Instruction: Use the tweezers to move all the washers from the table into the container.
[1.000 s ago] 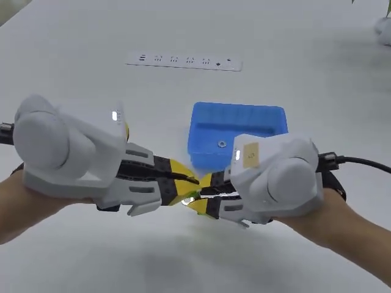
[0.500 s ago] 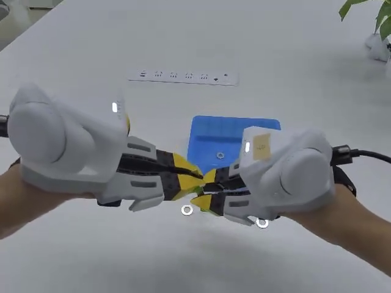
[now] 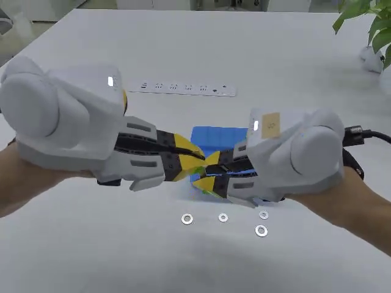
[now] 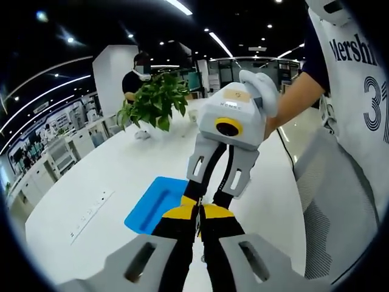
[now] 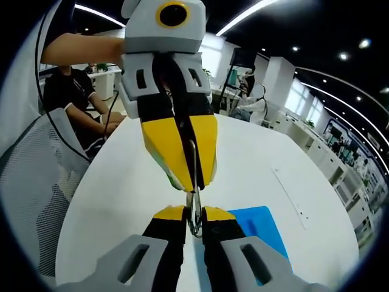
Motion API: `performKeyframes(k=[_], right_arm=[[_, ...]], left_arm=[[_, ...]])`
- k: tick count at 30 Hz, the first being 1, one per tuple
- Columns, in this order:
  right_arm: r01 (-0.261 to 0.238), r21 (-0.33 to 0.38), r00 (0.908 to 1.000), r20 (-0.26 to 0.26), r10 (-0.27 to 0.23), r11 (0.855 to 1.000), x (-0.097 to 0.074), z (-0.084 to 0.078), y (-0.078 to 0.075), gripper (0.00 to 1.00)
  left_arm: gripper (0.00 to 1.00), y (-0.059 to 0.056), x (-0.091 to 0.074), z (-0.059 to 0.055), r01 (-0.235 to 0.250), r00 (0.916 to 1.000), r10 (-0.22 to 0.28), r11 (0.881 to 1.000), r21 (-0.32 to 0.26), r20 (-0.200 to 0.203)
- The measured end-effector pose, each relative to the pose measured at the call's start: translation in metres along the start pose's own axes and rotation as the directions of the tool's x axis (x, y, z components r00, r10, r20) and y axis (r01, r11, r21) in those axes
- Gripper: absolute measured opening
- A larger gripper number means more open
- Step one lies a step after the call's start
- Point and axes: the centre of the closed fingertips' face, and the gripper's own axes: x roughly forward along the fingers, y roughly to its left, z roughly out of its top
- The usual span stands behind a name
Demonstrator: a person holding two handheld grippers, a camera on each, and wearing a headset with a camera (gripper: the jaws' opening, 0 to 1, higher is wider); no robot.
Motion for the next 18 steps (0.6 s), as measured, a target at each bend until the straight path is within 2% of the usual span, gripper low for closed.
performKeyframes(k=[5, 8, 18], right_arm=[[0.014, 0.012, 0.9999, 0.008, -0.014, 1.000, -0.002, -0.003, -0.012, 0.10], [0.024, 0.013, 0.9996, 0.012, -0.025, 1.000, -0.004, -0.004, -0.020, 0.10], [0.027, 0.002, 0.9996, 0.010, -0.027, 1.000, -0.001, -0.011, -0.043, 0.10]], left_arm=[[0.06, 0.010, 0.007, 0.004, 0.005, 1.0000, -0.005, 1.000, 0.020, -0.005], [0.06, 0.015, 0.011, 0.006, 0.005, 0.9999, -0.006, 1.000, 0.022, 0.009], [0.06, 0.039, 0.020, 0.003, 0.003, 0.9999, -0.003, 1.000, 0.029, 0.011]])
